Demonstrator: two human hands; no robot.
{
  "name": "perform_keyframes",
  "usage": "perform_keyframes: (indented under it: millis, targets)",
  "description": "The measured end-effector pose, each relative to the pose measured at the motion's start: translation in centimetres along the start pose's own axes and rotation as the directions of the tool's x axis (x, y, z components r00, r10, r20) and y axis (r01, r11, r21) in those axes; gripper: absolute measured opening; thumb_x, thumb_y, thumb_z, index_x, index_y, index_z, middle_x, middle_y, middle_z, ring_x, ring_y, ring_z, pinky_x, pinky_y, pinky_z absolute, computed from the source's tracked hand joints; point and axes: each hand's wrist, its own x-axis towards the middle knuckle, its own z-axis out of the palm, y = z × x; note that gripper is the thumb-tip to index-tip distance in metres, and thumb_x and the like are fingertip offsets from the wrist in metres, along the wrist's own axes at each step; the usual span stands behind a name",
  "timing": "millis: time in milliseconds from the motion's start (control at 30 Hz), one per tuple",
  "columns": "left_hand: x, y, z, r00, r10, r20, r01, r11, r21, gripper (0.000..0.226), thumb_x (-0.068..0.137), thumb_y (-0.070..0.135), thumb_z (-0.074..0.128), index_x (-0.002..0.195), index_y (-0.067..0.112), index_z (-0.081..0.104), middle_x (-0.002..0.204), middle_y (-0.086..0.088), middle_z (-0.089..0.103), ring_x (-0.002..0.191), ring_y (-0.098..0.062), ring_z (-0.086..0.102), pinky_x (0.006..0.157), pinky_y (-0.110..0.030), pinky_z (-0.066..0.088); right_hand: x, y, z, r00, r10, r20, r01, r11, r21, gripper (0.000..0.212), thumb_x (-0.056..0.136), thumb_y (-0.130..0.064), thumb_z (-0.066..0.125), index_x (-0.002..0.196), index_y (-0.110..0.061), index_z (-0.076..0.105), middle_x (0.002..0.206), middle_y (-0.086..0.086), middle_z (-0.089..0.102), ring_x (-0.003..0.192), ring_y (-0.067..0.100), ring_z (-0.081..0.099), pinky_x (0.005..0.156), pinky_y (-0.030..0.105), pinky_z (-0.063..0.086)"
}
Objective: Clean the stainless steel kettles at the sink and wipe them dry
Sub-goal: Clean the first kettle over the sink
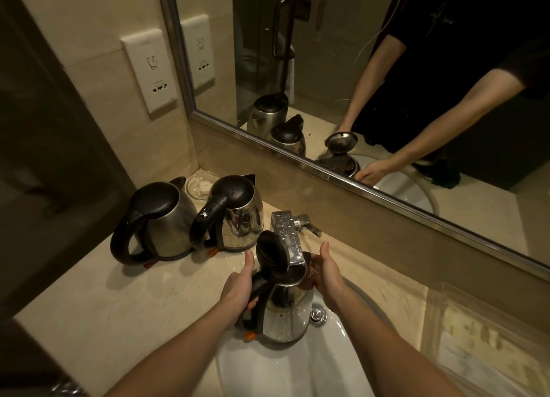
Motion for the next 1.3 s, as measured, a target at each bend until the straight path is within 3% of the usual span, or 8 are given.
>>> perform_keyframes:
  millis: [167,333,467,600,800,967,1100,1300]
  targets:
    - [0.2,-0.1,0.3,1.0,-0.01,0.007,0.01,1.0,0.012,0.077,0.088,0.08,0.025,0.082,0.015,0.066,0.067,-0.004,0.066,0.068,-0.018,0.065,0.048,-0.023,0.045,-0.3,0.0,-0.2,1.0,0.002,-0.002,-0.002,1.0,0.008,0.079,0.092,-0.067,0.024,0.114,-0.001,0.062,0.122,0.026,0.06,0.116,0.038,0.056,0.096,0.044,0.045]
    - [0.0,-0.1,0.3,0.999,-0.002,0.049,0.0,0.999,0.034,0.081,0.086,0.082,0.021,0.071,0.014,0.062,0.044,0.001,0.052,0.036,-0.011,0.05,0.042,-0.022,0.04,-0.2,0.0,-0.4,1.0,0.001,-0.002,-0.001,1.0,0.015,0.079,0.092,-0.068,0.023,0.115,-0.003,0.062,0.112,0.017,0.068,0.096,0.023,0.066,0.073,0.031,0.048]
    - [-0.1,0.0,0.3,0.999,0.009,0.044,-0.012,0.997,0.07,0.079,0.088,0.08,0.02,0.07,0.014,0.059,0.046,0.0,0.052,0.037,-0.011,0.05,0.042,-0.022,0.04,-0.1,0.1,-0.4,1.0,0.002,-0.007,-0.002,1.0,0.023,0.078,0.091,-0.069,0.024,0.111,-0.004,0.063,0.101,0.013,0.069,0.084,0.019,0.068,0.068,0.031,0.048]
    - [-0.2,0.1,0.2,0.999,0.021,0.041,-0.024,0.997,0.078,0.075,0.089,0.079,0.02,0.072,0.017,0.058,0.047,0.001,0.052,0.04,-0.011,0.05,0.043,-0.022,0.041,-0.1,0.1,-0.3,1.0,0.005,-0.002,-0.005,1.0,0.011,0.078,0.09,-0.07,0.023,0.109,-0.006,0.063,0.107,0.017,0.069,0.086,0.021,0.068,0.069,0.032,0.051]
    - [-0.2,-0.1,-0.1,0.998,0.026,0.05,-0.03,0.996,0.081,0.1,0.09,0.079,0.019,0.116,-0.006,0.067,0.051,0.0,0.053,0.043,-0.011,0.05,0.044,-0.022,0.042,-0.4,-0.1,-0.2,1.0,0.013,-0.013,-0.013,1.0,-0.024,0.075,0.09,-0.07,0.023,0.109,-0.009,0.062,0.105,0.011,0.07,0.097,0.021,0.065,0.08,0.035,0.048]
    - [-0.3,-0.1,0.1,0.998,0.039,0.052,-0.042,0.997,0.063,0.095,0.087,0.08,0.019,0.103,0.003,0.071,0.056,-0.002,0.054,0.048,-0.013,0.051,0.044,-0.021,0.042,-0.9,-0.4,-0.2,1.0,0.009,-0.002,-0.009,1.0,-0.017,0.066,0.092,-0.067,0.024,0.099,-0.014,0.062,0.093,0.002,0.067,0.094,0.011,0.062,0.068,0.028,0.049]
    - [-0.5,0.3,0.1,0.999,0.015,0.044,-0.017,0.998,0.063,0.079,0.089,0.079,0.02,0.08,0.011,0.06,0.058,-0.003,0.055,0.05,-0.015,0.052,0.045,-0.022,0.042,-1.1,-0.4,-0.1,1.0,0.003,0.001,-0.003,1.0,-0.022,0.068,0.093,-0.067,0.023,0.102,-0.013,0.063,0.099,0.004,0.069,0.091,0.013,0.065,0.065,0.027,0.049]
    - [-0.4,0.3,0.2,0.999,0.013,0.043,-0.015,0.999,0.047,0.077,0.09,0.077,0.022,0.08,0.014,0.063,0.057,-0.002,0.056,0.052,-0.014,0.054,0.045,-0.022,0.042,-1.1,-0.3,-0.1,1.0,-0.011,-0.003,0.011,0.999,-0.036,0.072,0.092,-0.069,0.022,0.105,-0.012,0.065,0.101,0.007,0.071,0.088,0.014,0.066,0.066,0.028,0.048]
